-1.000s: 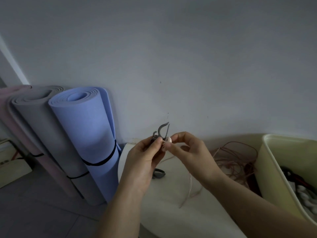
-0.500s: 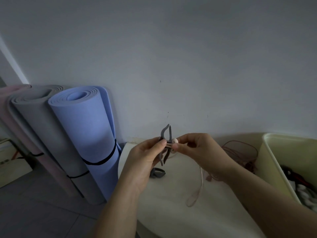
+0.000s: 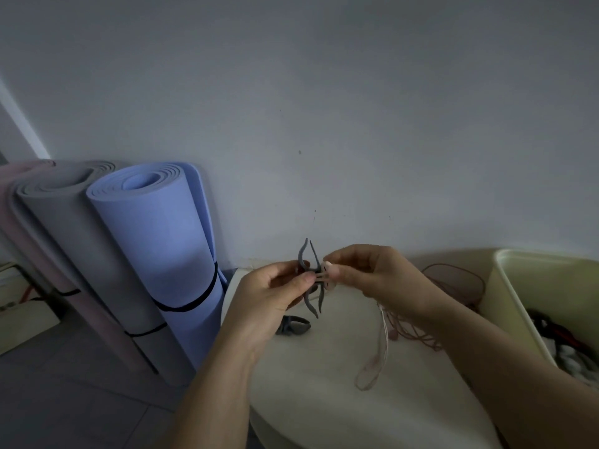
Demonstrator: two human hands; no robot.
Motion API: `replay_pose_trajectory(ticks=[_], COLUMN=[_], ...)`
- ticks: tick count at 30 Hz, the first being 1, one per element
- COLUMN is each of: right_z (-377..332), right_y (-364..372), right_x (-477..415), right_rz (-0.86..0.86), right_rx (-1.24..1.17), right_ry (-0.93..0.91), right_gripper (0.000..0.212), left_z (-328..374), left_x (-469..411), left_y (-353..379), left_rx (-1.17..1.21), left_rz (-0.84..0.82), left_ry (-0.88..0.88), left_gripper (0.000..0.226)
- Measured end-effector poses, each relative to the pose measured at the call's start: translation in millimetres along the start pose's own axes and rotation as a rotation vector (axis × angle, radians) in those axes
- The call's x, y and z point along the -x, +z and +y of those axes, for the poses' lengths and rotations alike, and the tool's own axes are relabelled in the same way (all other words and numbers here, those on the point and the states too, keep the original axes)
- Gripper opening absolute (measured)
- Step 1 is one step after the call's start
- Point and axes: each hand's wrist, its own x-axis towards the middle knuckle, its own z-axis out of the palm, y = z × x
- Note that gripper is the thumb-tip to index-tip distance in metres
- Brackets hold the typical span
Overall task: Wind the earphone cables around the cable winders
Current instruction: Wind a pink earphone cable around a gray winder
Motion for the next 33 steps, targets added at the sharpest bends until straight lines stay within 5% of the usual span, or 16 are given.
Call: replay_pose_trajectory(ticks=[3,6,13,23,33], right_z=[6.6,16.2,11.1,-8.6,-21.1], right_y=[2.3,12.1,41.1,24.8,-4.9], right_x=[-2.1,0.3,2.6,12.7,9.1], right_rz=[0.013,0.04,-0.079,-0.064,0.134], right_rx=[-0.089,0.239,0.643,0.96,0.716], right_ry=[0.061,0.062,-0.062,-0.238,-0.105], right_gripper=[0.018,0.016,0.023,0.026,0.017], left_z=[-0.1,0.0,-4.0,-2.3,-11.0], left_x=[-0.9,-3.0,-7.2,-4.0,-2.2], left_y=[0.8,0.6,0.8,2.1,12.2], left_rx=[0.215,0.366,0.412,0.431,-0.318], left_rz=[0.014,0.038,0.191,0.179,0.117], left_ry=[-0.079,-0.144,-0.203,-0.227,0.13], left_gripper=[0.017,0.02,0.016,0.01,0.009])
